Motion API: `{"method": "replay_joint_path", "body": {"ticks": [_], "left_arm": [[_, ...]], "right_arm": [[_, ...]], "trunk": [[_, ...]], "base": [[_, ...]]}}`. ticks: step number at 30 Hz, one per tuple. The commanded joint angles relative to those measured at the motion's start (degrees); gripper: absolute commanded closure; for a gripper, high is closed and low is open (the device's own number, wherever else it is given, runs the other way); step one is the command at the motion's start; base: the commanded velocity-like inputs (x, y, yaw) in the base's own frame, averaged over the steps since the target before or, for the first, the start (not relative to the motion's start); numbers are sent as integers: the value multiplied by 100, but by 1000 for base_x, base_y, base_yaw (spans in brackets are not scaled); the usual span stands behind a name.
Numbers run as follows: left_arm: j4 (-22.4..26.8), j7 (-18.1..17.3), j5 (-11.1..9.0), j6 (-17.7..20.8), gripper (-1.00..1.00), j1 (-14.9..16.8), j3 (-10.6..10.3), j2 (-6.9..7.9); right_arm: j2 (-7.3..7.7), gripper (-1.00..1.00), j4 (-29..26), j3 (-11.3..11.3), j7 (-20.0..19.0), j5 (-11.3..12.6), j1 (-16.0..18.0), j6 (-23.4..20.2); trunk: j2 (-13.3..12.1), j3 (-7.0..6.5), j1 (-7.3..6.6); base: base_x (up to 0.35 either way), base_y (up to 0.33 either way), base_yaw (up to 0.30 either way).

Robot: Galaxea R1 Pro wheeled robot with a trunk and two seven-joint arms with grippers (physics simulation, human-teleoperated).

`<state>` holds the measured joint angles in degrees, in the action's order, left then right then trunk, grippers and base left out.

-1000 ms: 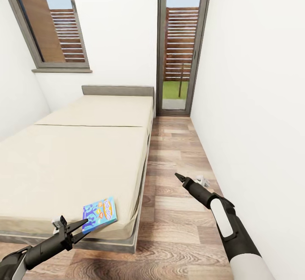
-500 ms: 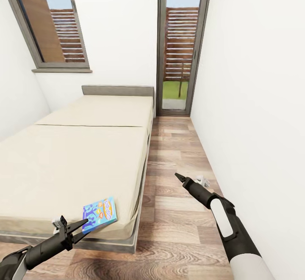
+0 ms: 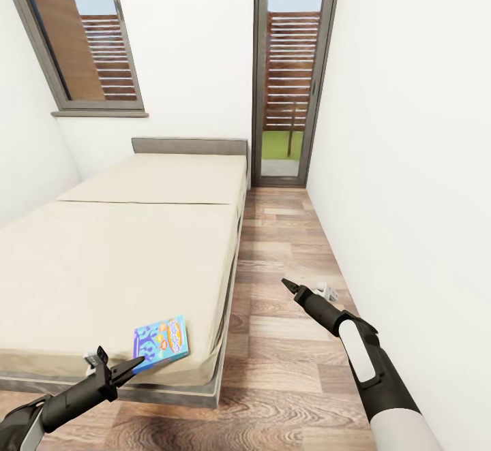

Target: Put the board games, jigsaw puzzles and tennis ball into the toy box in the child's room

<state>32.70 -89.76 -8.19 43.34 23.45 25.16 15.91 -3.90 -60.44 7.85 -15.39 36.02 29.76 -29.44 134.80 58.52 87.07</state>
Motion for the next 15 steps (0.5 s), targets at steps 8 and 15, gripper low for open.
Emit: {"method": "replay_joint_path", "body": {"ticks": [8, 15], "left_arm": [[12, -24, 19, 34, 100, 2, -2, 0], [13, -24, 19, 34, 100, 2, -2, 0]], "right_arm": [[-5, -100, -3, 24, -16, 20, 2, -48], [-5, -100, -3, 24, -16, 20, 3, -46]], "trunk": [[-279, -120, -155], [-559, -246, -309]], "base": [[0, 0, 0], [0, 0, 0]]}}
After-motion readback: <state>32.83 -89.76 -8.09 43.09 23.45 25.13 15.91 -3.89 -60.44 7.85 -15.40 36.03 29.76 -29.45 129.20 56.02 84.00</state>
